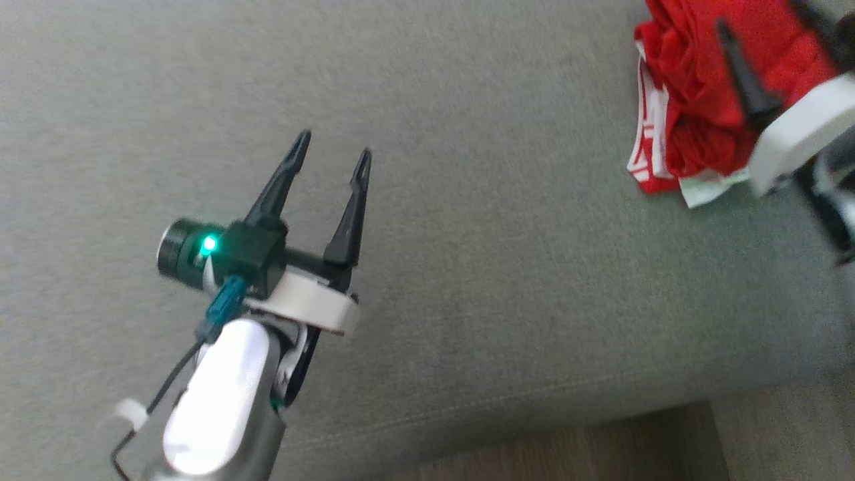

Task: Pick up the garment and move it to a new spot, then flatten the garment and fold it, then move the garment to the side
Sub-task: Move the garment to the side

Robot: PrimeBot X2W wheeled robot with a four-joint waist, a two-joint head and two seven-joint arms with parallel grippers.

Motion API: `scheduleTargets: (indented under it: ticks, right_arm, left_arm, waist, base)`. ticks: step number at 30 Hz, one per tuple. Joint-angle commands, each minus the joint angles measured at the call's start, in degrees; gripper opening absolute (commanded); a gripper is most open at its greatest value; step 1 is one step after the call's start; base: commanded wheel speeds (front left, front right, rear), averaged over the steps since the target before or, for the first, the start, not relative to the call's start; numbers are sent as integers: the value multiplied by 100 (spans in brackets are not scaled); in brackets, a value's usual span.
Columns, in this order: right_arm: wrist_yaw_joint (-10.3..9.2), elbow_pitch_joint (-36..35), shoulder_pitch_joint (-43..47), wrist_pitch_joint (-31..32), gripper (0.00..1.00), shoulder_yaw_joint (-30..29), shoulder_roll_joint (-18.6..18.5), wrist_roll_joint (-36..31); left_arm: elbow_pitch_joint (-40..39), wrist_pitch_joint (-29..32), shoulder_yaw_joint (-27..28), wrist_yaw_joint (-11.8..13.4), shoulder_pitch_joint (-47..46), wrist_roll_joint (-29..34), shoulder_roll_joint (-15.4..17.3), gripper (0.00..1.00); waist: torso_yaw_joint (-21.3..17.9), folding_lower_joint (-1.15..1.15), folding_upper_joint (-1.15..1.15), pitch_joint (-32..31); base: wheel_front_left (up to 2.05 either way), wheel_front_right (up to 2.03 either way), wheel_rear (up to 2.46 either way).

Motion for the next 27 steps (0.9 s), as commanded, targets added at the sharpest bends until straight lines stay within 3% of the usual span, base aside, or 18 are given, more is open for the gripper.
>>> scheduleTargets:
  ticks: [1,10,16,27]
  right_arm:
    - [-2,-273,254,-277,100,-7,221,92]
    - [-2,-256,1416,-1474,100,-93,1394,60]
    - [-2,-127,2136,-2171,100,-372,1885,-14]
    - [-2,13,3095,-2598,100,-567,2172,-347]
  left_arm:
    - [-232,-29,292,69,120,-27,17,100]
    - [-360,-29,701,196,858,-89,-48,100]
    - [-401,-29,844,279,1352,-121,-81,100]
    - [-433,-29,970,411,2105,-56,-98,100]
  waist:
    - [314,0,0,-459]
    - [790,0,0,-1196]
    - [1039,0,0,-1605]
    - [1199,0,0,-2004]
  base:
    - [0,0,0]
    - [0,0,0]
    - [0,0,0]
    - [0,0,0]
